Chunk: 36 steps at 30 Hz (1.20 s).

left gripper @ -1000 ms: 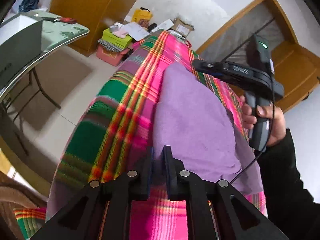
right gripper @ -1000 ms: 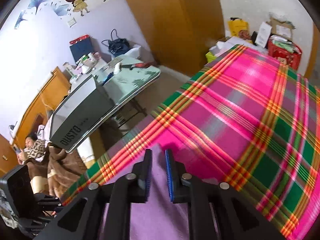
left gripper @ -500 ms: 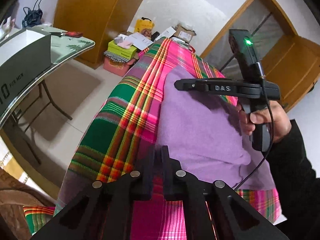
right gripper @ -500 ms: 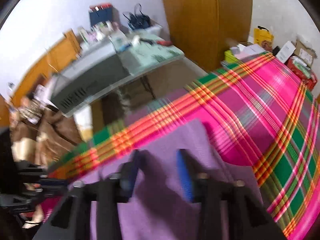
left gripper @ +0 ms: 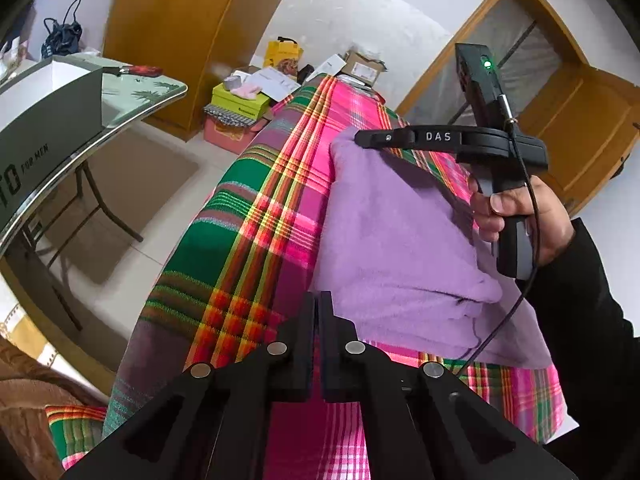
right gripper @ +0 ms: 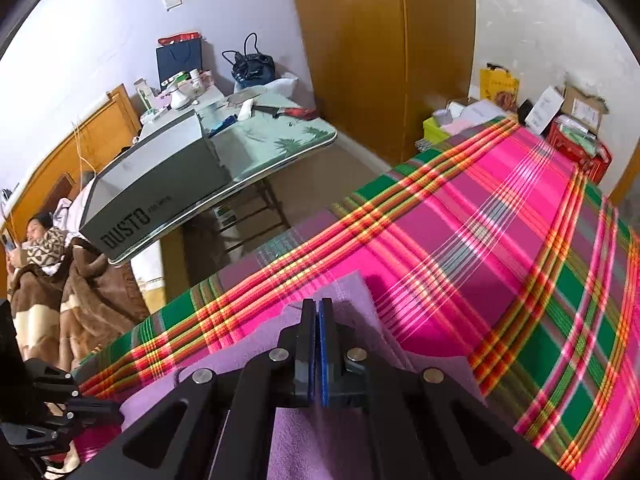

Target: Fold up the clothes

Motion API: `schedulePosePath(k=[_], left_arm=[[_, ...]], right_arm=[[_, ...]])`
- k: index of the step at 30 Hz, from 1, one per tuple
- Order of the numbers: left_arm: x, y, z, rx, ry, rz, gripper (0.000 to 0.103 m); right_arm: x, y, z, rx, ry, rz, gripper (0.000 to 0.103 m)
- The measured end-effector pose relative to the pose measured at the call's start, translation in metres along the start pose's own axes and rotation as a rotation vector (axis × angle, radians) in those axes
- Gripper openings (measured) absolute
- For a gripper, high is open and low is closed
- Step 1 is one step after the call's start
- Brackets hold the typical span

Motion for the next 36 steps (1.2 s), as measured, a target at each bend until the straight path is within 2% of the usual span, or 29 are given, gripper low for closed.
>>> schedulePosePath(k=[4,7,10,11,14,17,18,19,20,23,29,36], left_arm=[[-0.002,-0.005,0.005,-0.002,-0.015,-0.006,0.000],[-0.007,-0.009,0.007,-0.023,-0.015,0.004,0.000],[-0.012,-0.009,-0.004,-0.031,0.017,0.016,0.000],[-0.012,-0.009,-0.009,-0.034,0.031,0.006,0.000],[-0.003,-0.007,-0.018,-0.054,0.024,0.024,0.001],[0.013,-0.007,-0.014,-0.057,-0.023,0.017,0.001],[0.014,-0.006,-0.014,-0.053,-0.019,0.017,0.001],[0.013,-0.005,-0.014,-0.049,-0.014,0.017,0.001],[0.012,-0.004,-0.014,-0.045,-0.010,0.017,0.001],[0.010,0.000,-0.011,-0.023,-0.001,0.010,0.000],[0.007,0.001,-0.004,-0.012,0.002,0.016,0.000],[0.004,0.003,-0.001,-0.004,0.000,0.022,0.000]], right_arm=[[-0.003,0.000,-0.001,0.020,0.016,-0.027,0.002],[-0.011,0.016,-0.012,0.091,0.051,-0.026,0.005],[-0.012,0.032,-0.020,0.158,0.058,-0.035,0.032],[-0.010,0.033,-0.021,0.164,0.052,-0.039,0.034],[0.004,0.032,-0.024,0.161,0.007,-0.046,0.034],[0.018,0.026,-0.024,0.137,-0.043,-0.058,0.033],[0.024,0.025,-0.022,0.130,-0.067,-0.055,0.029],[0.029,0.024,-0.021,0.119,-0.084,-0.047,0.010],[0.033,0.023,-0.019,0.106,-0.096,-0.040,0.008],[0.032,0.022,-0.019,0.076,-0.079,-0.024,0.005],[0.025,0.043,-0.027,0.144,-0.022,0.003,0.004],[0.029,0.053,-0.023,0.186,-0.015,0.004,0.004]])
Point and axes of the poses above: each gripper's, at about its wrist camera, not at the fingertips, and x roughly the way its jaws point, y to its right, z to its underside, the point moved 7 cm from there along x, roughly the way its jaws point, and after that the axes turned 7 degrees about y, right-handed, at the moved point
